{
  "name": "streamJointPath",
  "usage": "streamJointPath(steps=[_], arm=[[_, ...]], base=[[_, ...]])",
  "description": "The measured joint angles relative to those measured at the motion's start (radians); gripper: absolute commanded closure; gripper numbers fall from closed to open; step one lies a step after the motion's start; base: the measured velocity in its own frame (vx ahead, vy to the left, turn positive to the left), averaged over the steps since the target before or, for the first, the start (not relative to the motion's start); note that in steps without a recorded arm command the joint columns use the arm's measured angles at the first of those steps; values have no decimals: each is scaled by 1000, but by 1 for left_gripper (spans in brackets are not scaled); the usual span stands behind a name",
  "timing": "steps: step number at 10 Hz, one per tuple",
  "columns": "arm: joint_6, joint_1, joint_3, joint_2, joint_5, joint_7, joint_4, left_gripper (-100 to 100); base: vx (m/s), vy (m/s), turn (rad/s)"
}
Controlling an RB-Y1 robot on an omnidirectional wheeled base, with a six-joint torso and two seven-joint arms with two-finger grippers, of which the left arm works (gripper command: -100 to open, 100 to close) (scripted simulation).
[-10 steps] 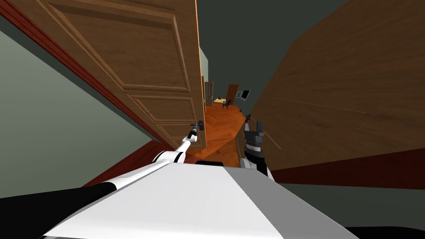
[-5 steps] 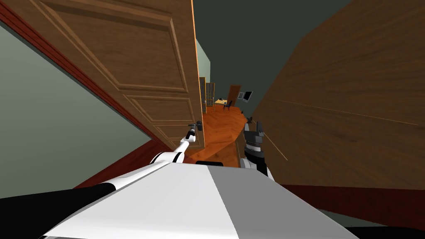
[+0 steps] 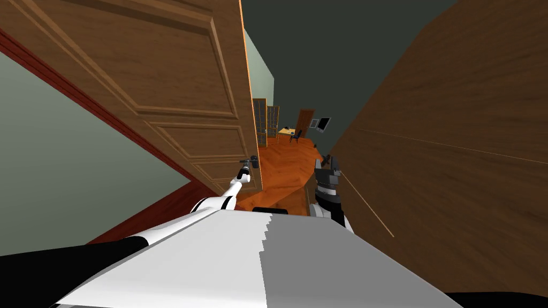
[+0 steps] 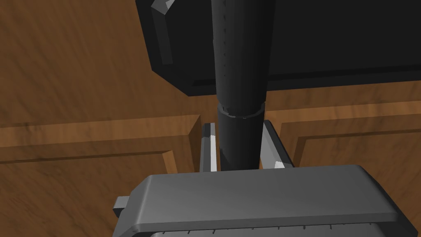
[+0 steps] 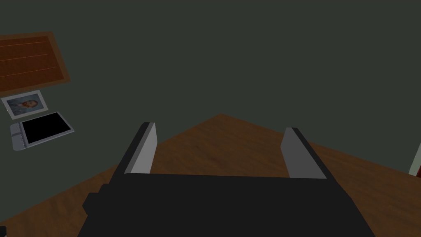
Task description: Push the door open
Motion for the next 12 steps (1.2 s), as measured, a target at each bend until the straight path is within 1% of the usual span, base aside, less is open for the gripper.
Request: streamJointPath(steps=[1,2,4,5,6,7,8,9,10,11,12], arm=[[0,3,7,3,2,-1,-3,100],[-5,-3,13,7,5,-3,10,100],[-9,-4,23,12,8,-5,17,100],[2,10,30,12,10,-9,-1,100],[-1,7,35,22,13,-6,12,100],[-4,8,45,21,16,-11,10,100],[-1,12,55,22,19,-18,1,100],[0,16,63,29,22,-19,-2,100],[7,23,76,29,26,-25,-15,100],[1,15,83,36,29,-27,-1,100],[5,21,92,37,32,-31,-14,100]], base=[[158,-82,40],[74,-32,34],[158,-57,49],[166,-63,54],[155,-42,54],[169,-69,49],[193,-92,56],[205,-76,68],[134,-40,40],[136,-45,33],[117,-49,36]])
